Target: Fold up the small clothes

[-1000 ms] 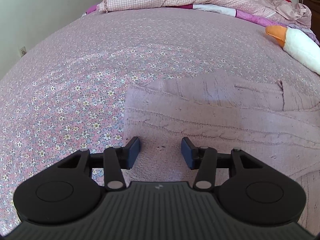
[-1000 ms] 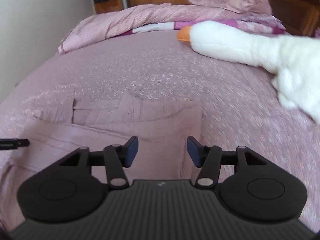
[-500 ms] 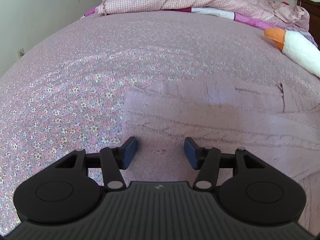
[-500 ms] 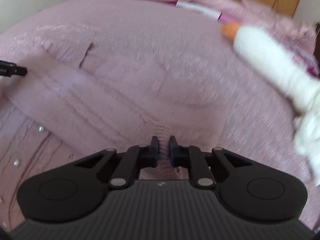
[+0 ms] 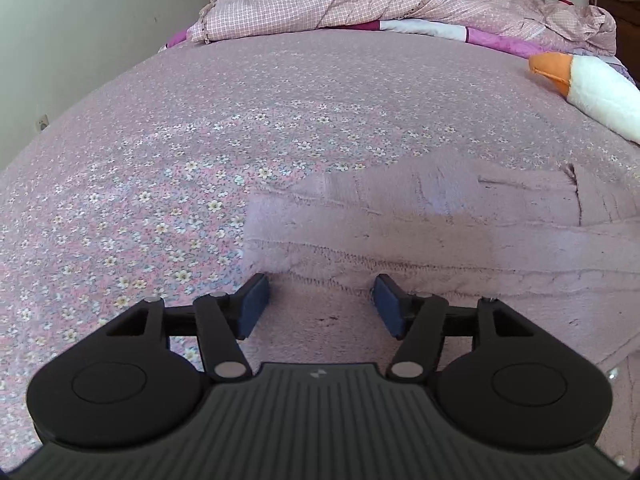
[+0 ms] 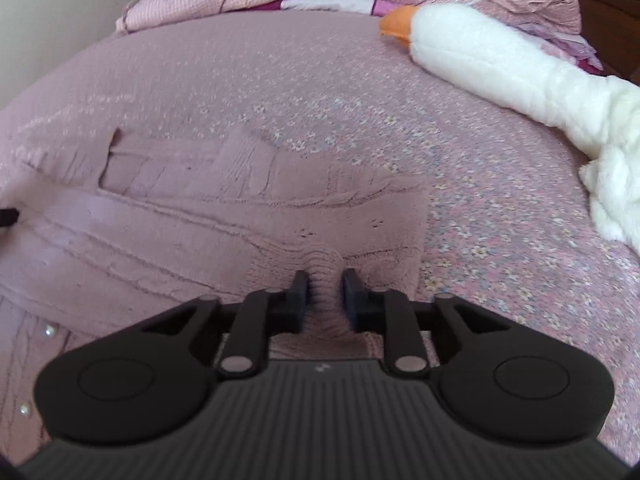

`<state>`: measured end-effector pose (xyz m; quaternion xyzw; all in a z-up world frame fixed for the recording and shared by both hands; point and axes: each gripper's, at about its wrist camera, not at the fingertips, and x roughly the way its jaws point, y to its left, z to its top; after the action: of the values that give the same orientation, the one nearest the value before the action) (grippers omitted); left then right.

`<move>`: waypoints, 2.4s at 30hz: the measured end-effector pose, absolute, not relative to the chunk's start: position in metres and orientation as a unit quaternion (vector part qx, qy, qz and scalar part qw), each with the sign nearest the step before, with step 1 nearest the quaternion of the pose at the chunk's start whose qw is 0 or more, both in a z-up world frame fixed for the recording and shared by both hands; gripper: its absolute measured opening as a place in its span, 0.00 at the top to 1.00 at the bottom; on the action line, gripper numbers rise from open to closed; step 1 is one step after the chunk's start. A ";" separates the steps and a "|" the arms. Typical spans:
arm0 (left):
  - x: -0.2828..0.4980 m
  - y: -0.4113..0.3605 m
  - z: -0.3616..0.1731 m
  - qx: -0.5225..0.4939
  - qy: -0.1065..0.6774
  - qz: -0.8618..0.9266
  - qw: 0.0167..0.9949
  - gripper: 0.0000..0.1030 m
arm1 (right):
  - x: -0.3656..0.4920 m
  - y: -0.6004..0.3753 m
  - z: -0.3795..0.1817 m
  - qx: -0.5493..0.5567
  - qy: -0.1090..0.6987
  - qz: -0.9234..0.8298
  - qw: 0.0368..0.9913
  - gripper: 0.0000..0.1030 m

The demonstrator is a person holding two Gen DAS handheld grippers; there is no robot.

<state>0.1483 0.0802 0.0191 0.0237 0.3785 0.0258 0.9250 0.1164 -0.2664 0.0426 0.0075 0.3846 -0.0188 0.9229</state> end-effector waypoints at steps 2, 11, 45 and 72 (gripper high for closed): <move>0.141 0.082 0.026 0.021 0.381 0.026 0.924 0.35 | 0.107 -0.267 0.049 0.011 0.374 -0.026 0.927 0.51; 0.088 0.092 0.065 0.075 0.383 -0.007 0.920 0.35 | 0.053 -0.266 0.073 0.034 0.350 0.005 0.936 0.51; -0.073 0.110 0.012 0.012 0.525 -0.017 0.851 0.35 | -0.114 -0.262 0.025 0.062 0.465 0.016 0.883 0.51; -0.076 0.110 -0.001 -0.021 0.518 -0.074 0.852 0.62 | -0.109 -0.242 0.011 0.048 0.489 0.090 0.866 0.69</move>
<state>-0.0759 0.1098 -0.0009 -0.0209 0.5183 -0.0735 0.8518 -0.1086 -0.2425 0.0109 0.0477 0.4890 0.0899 0.8663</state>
